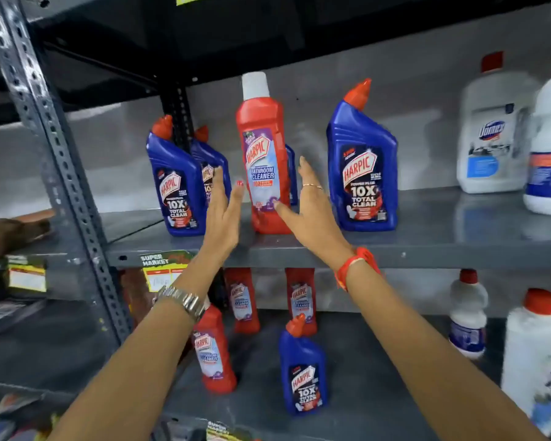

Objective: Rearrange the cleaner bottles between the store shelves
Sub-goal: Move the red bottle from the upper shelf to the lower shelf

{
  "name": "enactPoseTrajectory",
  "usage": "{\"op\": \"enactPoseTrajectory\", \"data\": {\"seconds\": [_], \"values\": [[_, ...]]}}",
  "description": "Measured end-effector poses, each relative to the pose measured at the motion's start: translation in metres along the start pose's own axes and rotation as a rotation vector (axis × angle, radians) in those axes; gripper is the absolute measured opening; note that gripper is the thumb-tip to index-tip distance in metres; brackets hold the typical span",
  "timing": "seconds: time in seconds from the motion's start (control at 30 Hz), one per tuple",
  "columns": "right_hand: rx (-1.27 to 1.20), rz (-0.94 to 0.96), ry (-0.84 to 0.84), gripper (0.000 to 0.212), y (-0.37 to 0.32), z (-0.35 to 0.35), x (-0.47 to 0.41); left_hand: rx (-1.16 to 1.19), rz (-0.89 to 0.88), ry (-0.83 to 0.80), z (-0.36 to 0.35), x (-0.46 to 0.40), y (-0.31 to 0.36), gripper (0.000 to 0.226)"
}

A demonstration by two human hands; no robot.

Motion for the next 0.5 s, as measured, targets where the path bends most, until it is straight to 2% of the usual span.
{"op": "enactPoseTrajectory", "data": {"seconds": [0.17,0.27,0.5], "values": [[0.083,-0.208,-0.038,0.051,0.011,-0.029,-0.019,0.297,0.417,-0.187,-0.024,-0.025,-0.012,0.023],[0.051,-0.26,0.005,0.044,0.015,-0.032,-0.021,0.342,0.428,-0.221,-0.029,-0.029,-0.016,0.017],[-0.013,-0.301,0.047,0.047,0.006,-0.021,-0.017,0.373,0.466,-0.179,-0.019,-0.018,-0.001,0.026]]}}
Point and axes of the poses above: each hand's wrist, its own x-axis away from the middle knuckle, its own z-axis out of the back of the hand, y = z × x, the point moved 3 cm from there along -x, towards the middle knuckle, and after that the axes turned 14 degrees about y, right-handed, at the moved point
